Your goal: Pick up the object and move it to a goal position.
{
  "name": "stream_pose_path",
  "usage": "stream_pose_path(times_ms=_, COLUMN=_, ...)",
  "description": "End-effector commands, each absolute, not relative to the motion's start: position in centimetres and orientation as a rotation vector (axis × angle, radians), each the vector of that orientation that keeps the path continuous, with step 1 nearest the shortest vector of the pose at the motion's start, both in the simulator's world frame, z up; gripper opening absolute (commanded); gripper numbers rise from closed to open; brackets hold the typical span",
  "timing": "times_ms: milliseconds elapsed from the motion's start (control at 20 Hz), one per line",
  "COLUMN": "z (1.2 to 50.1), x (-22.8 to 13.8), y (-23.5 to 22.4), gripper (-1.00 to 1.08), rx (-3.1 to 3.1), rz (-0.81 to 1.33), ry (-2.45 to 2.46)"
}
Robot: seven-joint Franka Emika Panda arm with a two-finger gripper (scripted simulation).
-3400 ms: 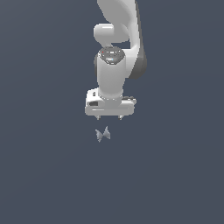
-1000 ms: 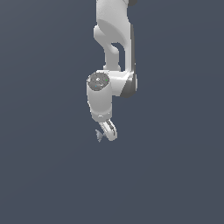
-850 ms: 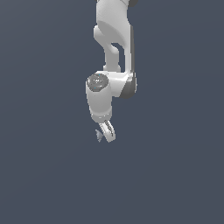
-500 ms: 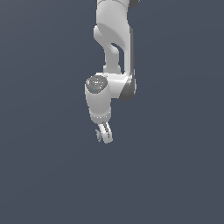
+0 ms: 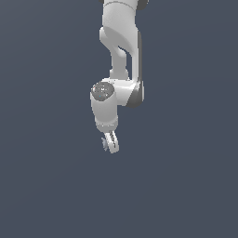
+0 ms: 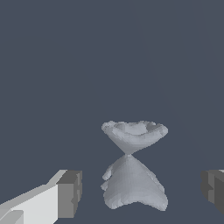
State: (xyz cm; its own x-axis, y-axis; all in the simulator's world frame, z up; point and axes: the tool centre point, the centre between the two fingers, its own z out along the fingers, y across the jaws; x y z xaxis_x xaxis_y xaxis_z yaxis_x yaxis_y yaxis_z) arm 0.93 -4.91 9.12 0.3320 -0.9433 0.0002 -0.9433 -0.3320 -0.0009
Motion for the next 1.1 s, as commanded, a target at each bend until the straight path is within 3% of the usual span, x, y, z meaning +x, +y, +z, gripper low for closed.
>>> stream_pose_path(times_ms=0, z=8.3, x=0.9, y=-4.9, gripper=1.00, rx=-2.563, rz=0.000, ry=1.817)
stream_pose_path(times_ms=550, z=4.6, x=0.9, y=-4.9, gripper=1.00, rx=-2.559, rz=0.000, ry=1.822)
stream_pose_path(times_ms=600, z=4.6, x=0.9, y=-4.9, gripper=-1.00, rx=-2.559, rz=0.000, ry=1.822)
stream_pose_path(times_ms=1050, z=4.6, x=0.9, y=-4.9, gripper=-1.00, rx=-2.559, rz=0.000, ry=1.822)
